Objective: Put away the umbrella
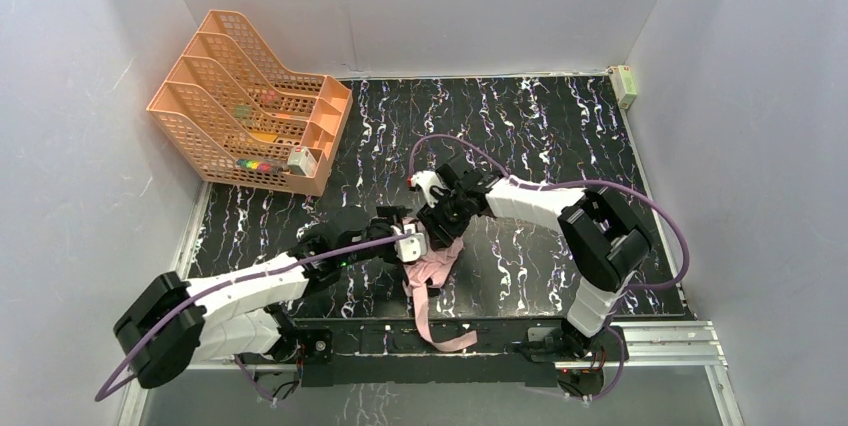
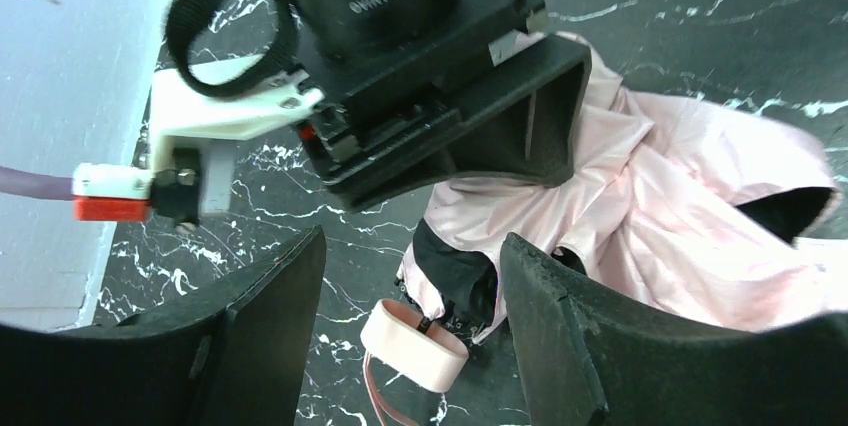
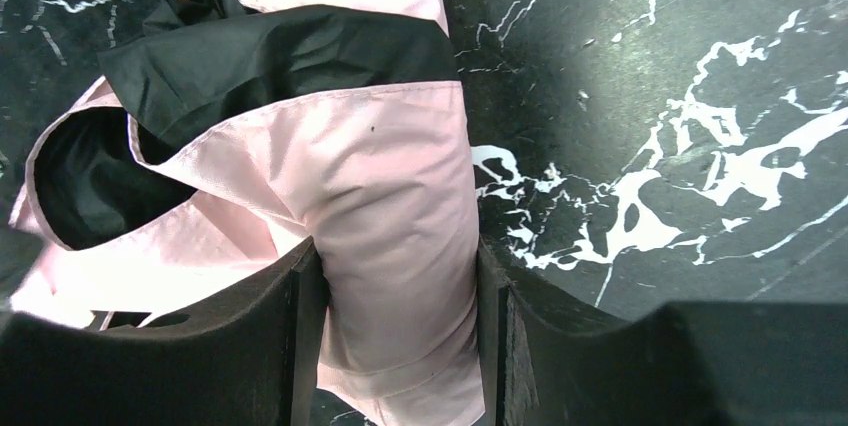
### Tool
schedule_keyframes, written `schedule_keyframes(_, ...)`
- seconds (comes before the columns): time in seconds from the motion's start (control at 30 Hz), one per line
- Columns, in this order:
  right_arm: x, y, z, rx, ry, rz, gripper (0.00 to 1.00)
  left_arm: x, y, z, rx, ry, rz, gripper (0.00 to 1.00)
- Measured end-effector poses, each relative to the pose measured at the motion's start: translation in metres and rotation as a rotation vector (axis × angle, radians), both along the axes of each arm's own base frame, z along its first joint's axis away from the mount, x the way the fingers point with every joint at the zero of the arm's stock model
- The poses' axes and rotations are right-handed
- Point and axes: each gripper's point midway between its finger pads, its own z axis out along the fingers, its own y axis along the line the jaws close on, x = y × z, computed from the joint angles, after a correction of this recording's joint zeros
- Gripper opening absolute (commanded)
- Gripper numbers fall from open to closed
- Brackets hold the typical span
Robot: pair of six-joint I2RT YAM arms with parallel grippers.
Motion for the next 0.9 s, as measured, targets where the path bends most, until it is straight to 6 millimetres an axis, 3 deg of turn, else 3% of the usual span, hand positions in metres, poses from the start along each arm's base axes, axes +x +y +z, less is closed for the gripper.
schedule_keyframes(0.27,0.014,-0.004,0.002,-0.041,-0.201,0.015,0.00,-0.014,0.017,0.034,-0.150,0.128,0.119,0.72)
schedule_keyframes(0.47,0.023,-0.010,0.005,-0.061,-0.394,0.028,0.00,0.003,0.047,0.059,-0.314,0.322,0.482,0.75)
schedule_keyframes(0.6,0.022,-0.008,0.007,-0.075,-0.525,0.077,0.00,0.010,0.053,0.074,-0.401,0.472,0.672,0.78)
schedule_keyframes(0.67,0.023,-0.007,0.008,-0.085,-0.583,0.083,0.00,0.009,0.055,0.068,-0.393,0.544,0.737,0.79)
schedule_keyframes(0.77,0.023,-0.007,0.010,-0.079,-0.660,0.103,0.00,0.003,0.058,0.043,-0.365,0.667,0.818,0.81)
schedule_keyframes(0.9,0.010,-0.006,0.011,-0.082,-0.788,0.186,0.00,-0.005,0.067,0.025,-0.378,0.766,0.889,0.82)
